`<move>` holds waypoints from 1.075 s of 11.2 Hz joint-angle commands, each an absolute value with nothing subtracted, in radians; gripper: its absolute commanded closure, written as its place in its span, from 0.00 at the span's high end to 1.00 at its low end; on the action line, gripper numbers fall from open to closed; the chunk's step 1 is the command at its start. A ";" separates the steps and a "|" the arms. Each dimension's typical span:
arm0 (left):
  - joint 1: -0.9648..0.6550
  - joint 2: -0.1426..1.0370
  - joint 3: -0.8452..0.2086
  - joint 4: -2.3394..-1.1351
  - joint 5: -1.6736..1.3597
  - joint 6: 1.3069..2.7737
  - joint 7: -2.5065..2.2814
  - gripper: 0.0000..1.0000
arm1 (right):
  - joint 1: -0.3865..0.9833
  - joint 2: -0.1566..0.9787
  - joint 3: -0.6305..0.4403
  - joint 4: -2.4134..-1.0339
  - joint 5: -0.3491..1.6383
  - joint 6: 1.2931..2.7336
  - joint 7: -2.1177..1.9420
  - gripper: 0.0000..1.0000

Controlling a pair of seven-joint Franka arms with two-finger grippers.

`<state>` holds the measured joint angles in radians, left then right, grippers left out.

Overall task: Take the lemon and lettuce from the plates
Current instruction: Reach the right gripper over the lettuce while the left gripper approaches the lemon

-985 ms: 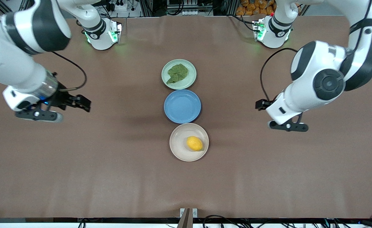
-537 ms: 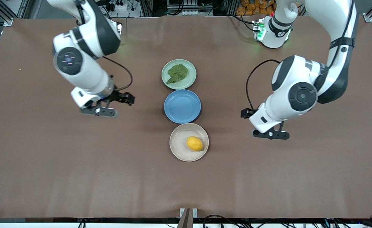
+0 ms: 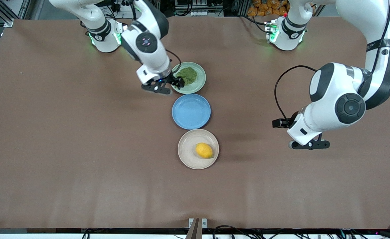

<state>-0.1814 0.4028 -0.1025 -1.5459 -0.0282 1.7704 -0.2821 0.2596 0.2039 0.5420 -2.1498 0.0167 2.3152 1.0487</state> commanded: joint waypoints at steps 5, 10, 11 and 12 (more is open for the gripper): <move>-0.178 0.405 -0.106 -1.583 -0.044 1.778 -0.319 1.00 | 0.437 0.414 0.614 -2.195 -0.197 2.492 1.470 1.00; -0.245 0.515 -0.114 -1.516 -0.055 1.882 -0.408 1.00 | 0.426 0.508 0.604 -2.189 -0.388 2.552 1.574 0.92; -0.273 0.541 -0.114 -1.511 -0.055 1.934 -0.479 1.00 | 0.426 0.512 0.604 -2.187 -0.409 2.554 1.574 0.72; -0.309 0.570 -0.112 -1.505 -0.055 1.991 -0.544 1.00 | 0.426 0.520 0.604 -2.187 -0.425 2.551 1.578 0.45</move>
